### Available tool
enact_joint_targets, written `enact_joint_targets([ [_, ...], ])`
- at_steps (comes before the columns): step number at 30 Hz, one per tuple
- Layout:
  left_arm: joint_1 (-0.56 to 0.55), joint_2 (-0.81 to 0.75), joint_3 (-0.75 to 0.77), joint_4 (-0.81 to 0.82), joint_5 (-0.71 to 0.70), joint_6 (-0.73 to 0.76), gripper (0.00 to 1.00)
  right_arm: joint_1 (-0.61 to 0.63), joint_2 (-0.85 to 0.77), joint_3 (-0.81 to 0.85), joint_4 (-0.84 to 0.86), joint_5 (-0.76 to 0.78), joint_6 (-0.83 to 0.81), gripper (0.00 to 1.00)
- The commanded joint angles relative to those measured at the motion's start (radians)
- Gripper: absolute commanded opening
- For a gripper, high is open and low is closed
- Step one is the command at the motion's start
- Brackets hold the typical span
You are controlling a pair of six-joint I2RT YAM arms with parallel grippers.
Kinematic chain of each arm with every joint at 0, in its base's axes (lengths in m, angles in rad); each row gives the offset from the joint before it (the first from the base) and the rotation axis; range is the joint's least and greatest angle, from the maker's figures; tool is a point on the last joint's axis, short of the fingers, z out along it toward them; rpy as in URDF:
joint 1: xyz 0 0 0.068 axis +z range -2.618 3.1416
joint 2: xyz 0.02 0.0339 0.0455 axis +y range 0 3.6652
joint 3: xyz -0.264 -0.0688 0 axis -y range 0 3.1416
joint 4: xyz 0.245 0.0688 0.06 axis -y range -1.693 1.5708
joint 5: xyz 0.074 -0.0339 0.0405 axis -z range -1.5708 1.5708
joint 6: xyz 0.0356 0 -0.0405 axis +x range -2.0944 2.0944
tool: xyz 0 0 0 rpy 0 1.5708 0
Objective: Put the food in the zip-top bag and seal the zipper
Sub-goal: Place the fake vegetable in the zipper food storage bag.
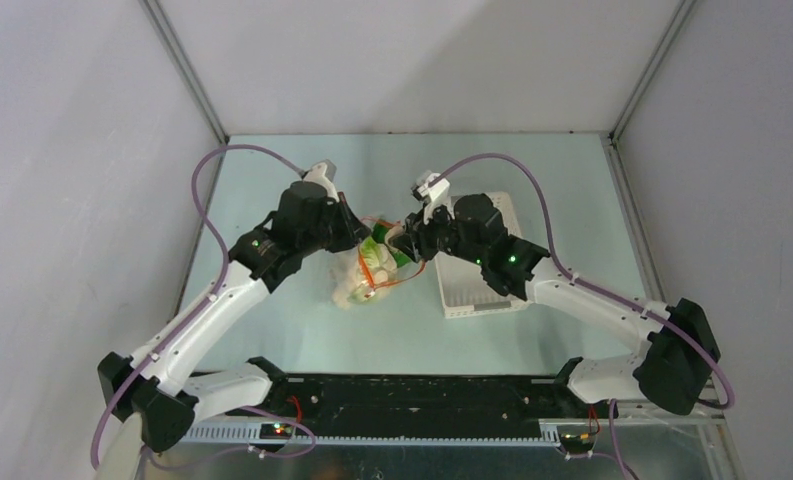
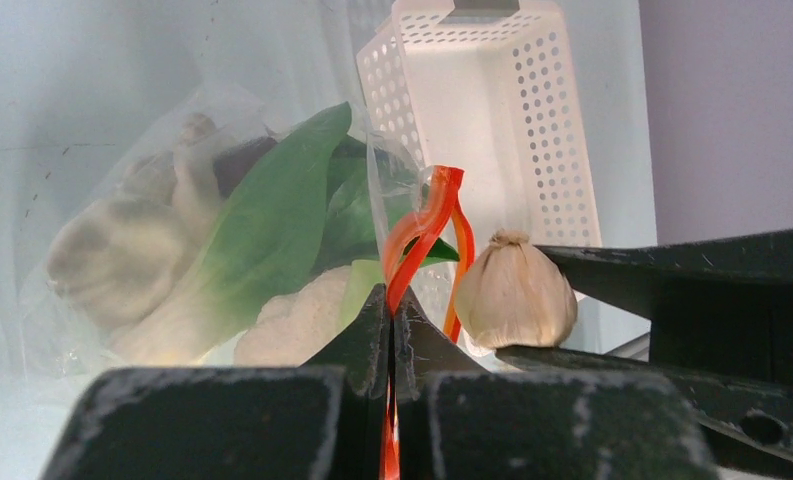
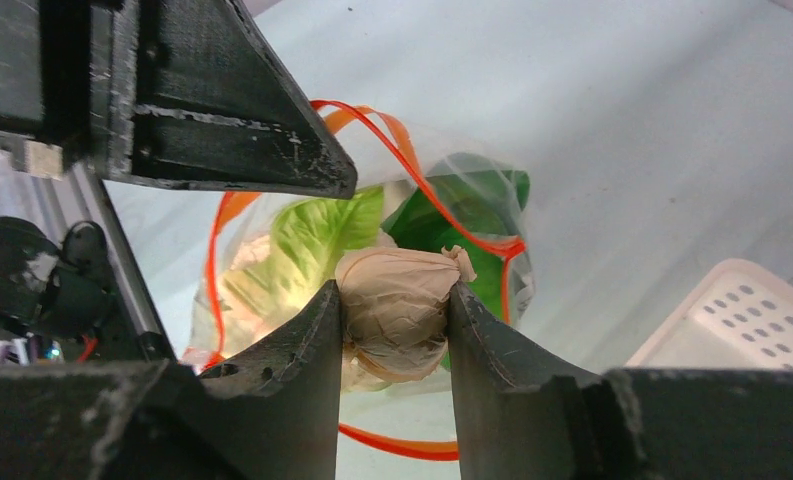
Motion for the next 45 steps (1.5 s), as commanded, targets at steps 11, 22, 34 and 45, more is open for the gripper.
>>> enact_joint_targets([
  [11, 0.006, -0.024, 0.030, 0.054, 0.177, 0.019, 0.00, 0.046, 0.134, 0.011, 0.149, 0.103, -0.172, 0.08],
  [22, 0.005, -0.030, 0.026, 0.066, 0.190, 0.007, 0.00, 0.132, 0.251, 0.039, 0.049, 0.352, -0.144, 0.08],
  [34, 0.006, -0.037, 0.010, 0.038, 0.115, -0.022, 0.00, 0.156, 0.124, 0.008, 0.005, 0.356, -0.033, 0.11],
  [45, 0.005, -0.057, 0.020, 0.034, 0.100, 0.001, 0.00, 0.154, 0.012, -0.063, -0.098, 0.361, -0.013, 0.13],
])
